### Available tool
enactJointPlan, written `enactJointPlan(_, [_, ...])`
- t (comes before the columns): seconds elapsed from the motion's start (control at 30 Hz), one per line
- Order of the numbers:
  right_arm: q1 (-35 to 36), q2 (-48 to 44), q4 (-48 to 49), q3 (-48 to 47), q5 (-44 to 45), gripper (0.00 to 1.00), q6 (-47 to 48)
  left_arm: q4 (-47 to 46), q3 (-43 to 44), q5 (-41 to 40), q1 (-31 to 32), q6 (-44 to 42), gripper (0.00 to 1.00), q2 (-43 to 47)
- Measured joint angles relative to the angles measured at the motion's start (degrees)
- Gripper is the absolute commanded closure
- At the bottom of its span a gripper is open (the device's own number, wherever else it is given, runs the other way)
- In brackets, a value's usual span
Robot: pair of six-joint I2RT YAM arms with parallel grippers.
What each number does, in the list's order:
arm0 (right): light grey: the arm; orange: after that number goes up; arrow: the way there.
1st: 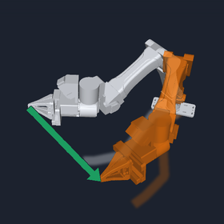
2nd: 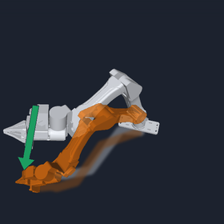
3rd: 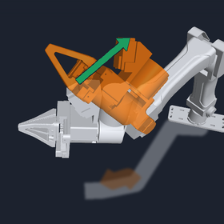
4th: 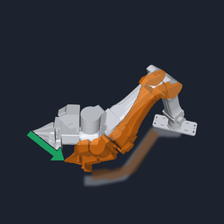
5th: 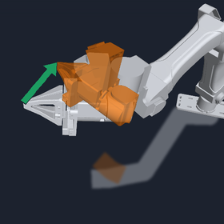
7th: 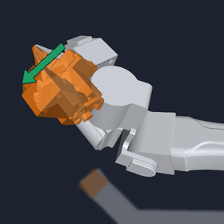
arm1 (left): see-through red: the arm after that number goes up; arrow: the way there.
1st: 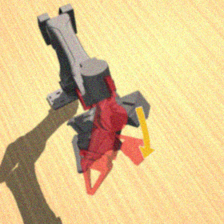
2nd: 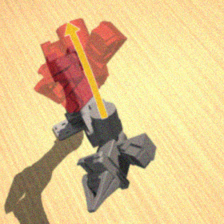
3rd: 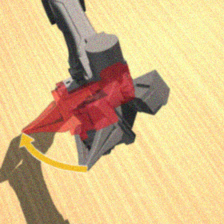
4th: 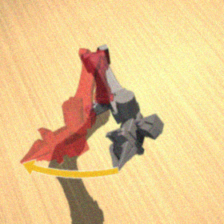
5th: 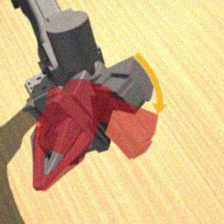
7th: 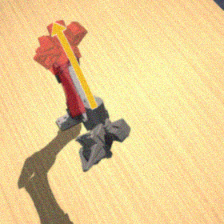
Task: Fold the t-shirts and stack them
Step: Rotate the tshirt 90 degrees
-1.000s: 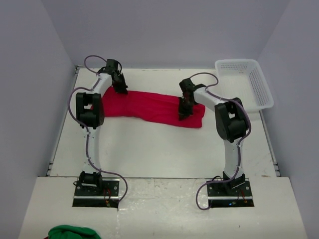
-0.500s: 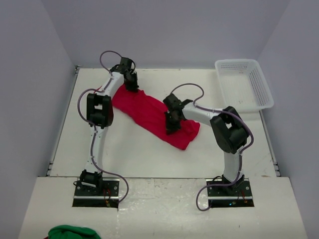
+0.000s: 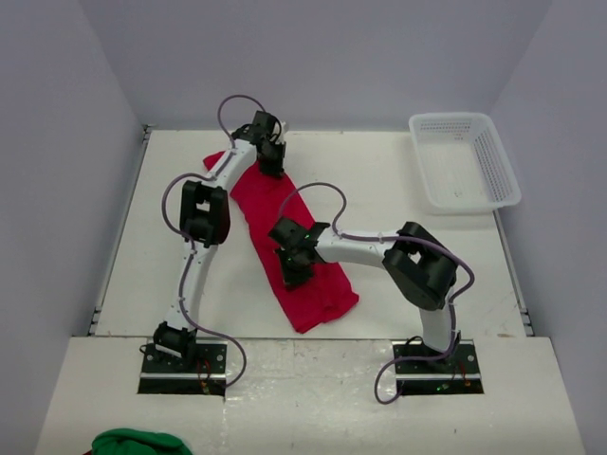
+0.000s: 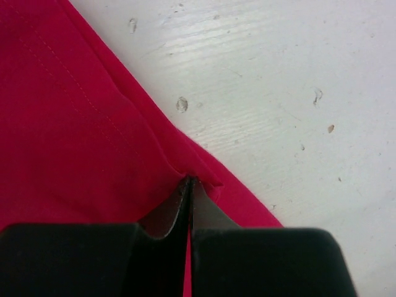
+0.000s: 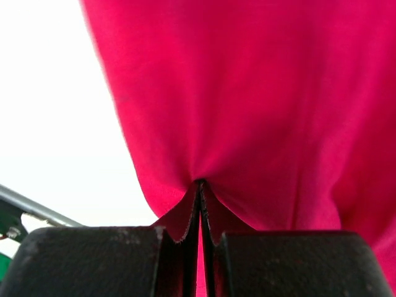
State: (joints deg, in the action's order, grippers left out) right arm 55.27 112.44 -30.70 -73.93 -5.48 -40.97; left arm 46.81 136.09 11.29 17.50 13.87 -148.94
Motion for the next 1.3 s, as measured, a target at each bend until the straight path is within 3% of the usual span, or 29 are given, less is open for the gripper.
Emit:
enactJointPlan(0.23, [5.64,4.81,-2.56,-7.45,0.76,1.0,-0.17,0.59,1.18,2.6,0.22,-1.73,1.0,-0.76])
enactJointPlan(0.53, [8.63,5.53,-3.69,-9.31,5.64,1.0,0.02,0.48,0.42,2.36,0.46,-2.62,1.0,-0.2])
enactJointPlan(0.77, [12.83,0.15,-3.41,-2.73,15.08,0.97,-0.17,-0.48,-14.67,-6.01,2.73,-2.38,1.0,11.47])
enactJointPlan(0.87, [13.7,-2.49,-6.23,-0.46,18.93,0.96,-0.2,-0.26,-16.83,-8.28,3.3,-1.88,1.0,17.77])
enactJointPlan(1.03, [13.68,-8.9,-10.08,0.0,26.12,0.82,1.05,-0.92,-15.69,-12.52,3.19,-0.7,1.0,28.68])
enactJointPlan(1.1, [13.62,-11.1,-11.61,-1.4,29.0,0.59,2.34,-0.96,-13.44,-14.32,3.13,0.28,1.0,31.06])
enactJointPlan(1.17, [13.62,-12.09,-12.85,-3.72,30.91,0.51,3.69,-0.96,-12.26,-16.31,3.13,1.66,1.0,32.33])
enactJointPlan(1.23, [13.62,-12.74,-14.08,-6.01,32.0,0.53,4.68,-0.55,-12.13,-17.66,3.04,2.91,1.0,32.52])
enactJointPlan(1.3, [13.62,-14.19,-14.93,-6.51,32.63,0.82,5.53,1.05,-12.24,-18.53,2.8,4.2,1.0,31.56])
